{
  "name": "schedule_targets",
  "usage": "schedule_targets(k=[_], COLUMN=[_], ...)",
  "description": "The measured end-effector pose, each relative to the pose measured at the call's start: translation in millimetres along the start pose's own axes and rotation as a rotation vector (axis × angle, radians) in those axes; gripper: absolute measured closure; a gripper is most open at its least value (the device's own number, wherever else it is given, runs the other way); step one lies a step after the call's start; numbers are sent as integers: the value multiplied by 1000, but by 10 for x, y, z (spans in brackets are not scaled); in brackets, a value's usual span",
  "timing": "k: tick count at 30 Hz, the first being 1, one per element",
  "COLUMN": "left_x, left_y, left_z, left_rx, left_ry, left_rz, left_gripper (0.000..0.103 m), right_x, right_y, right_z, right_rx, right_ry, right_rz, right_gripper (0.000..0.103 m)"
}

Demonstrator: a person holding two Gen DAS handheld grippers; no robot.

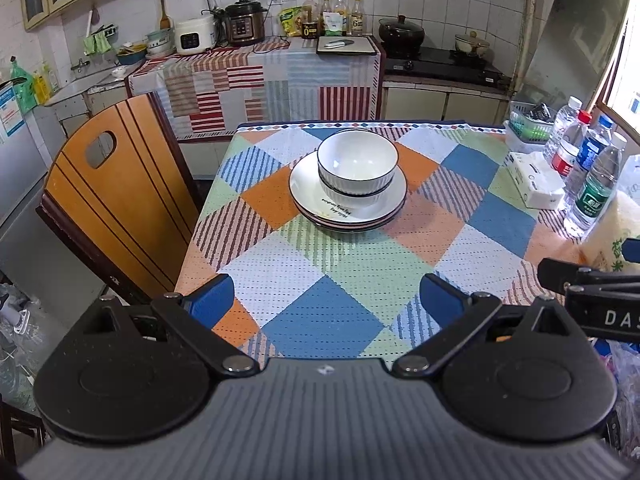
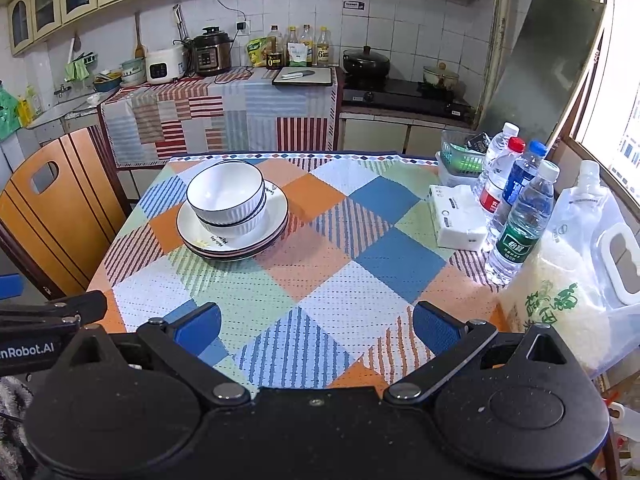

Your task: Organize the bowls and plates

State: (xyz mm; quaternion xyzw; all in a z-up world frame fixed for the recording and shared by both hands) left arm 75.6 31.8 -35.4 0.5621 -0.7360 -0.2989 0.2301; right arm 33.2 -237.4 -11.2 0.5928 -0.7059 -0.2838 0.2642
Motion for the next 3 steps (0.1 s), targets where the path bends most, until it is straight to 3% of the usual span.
schedule_targets(k=[3], left_x=[41], left_y=[3], left_z=[1], left_rx=[-9], left_ry=[-7], left_rz=[17], left_gripper=[2], right_x=[7], right_y=[-1], right_z=[12], right_rx=[-3], right_ry=[7], right_rz=[-7], right_gripper=[0])
Point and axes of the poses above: each gripper's, at about its wrist camera, not at the fingertips, and y roughly against the way its jaws point, x to its right, z to its underside, the point moved 5 cm from there along -y, roughly the way its jaws point, and after that the axes turned 1 degree about z, right-handed, at the moved point
